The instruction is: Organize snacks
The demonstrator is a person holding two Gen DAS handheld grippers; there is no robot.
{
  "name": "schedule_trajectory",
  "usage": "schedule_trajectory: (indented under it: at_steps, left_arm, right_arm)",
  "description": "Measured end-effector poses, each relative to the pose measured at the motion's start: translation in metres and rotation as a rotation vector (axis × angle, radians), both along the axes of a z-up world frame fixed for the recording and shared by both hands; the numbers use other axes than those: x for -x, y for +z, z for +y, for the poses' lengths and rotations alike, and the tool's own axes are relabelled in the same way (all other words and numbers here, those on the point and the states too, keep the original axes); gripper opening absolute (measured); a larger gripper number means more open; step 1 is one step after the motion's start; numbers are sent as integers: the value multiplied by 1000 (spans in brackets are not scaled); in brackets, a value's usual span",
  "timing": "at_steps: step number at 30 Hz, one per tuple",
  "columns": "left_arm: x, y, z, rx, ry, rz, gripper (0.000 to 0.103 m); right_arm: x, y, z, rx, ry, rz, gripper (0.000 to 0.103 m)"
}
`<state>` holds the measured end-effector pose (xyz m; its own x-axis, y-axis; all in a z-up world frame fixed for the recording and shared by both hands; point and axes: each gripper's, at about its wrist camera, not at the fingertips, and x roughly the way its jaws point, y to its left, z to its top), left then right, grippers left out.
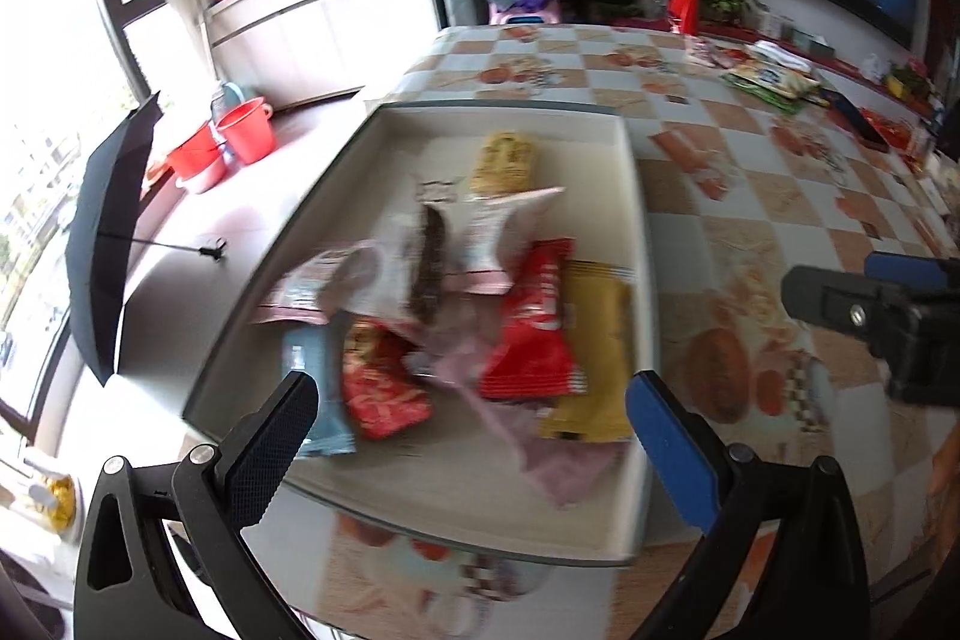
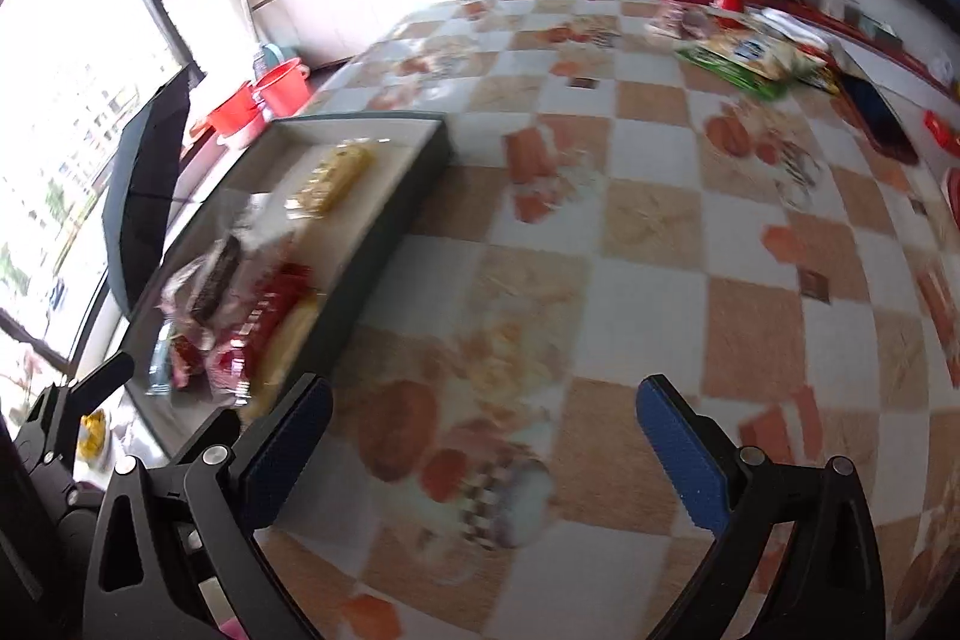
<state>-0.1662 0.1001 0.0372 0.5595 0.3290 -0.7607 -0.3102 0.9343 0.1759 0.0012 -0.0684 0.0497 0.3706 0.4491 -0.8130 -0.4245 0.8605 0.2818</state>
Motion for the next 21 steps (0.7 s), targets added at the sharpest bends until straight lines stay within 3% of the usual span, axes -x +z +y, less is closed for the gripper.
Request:
schedule_trajectory:
  at_steps: [9, 21]
  left_arm:
    - [11, 0, 34, 60, 86, 0, 103]
    - [18, -1, 40, 71, 95, 4, 103]
  right_arm:
    - [16, 7, 52, 31, 139, -23, 102]
    - [22, 9, 60, 63, 155, -32, 102]
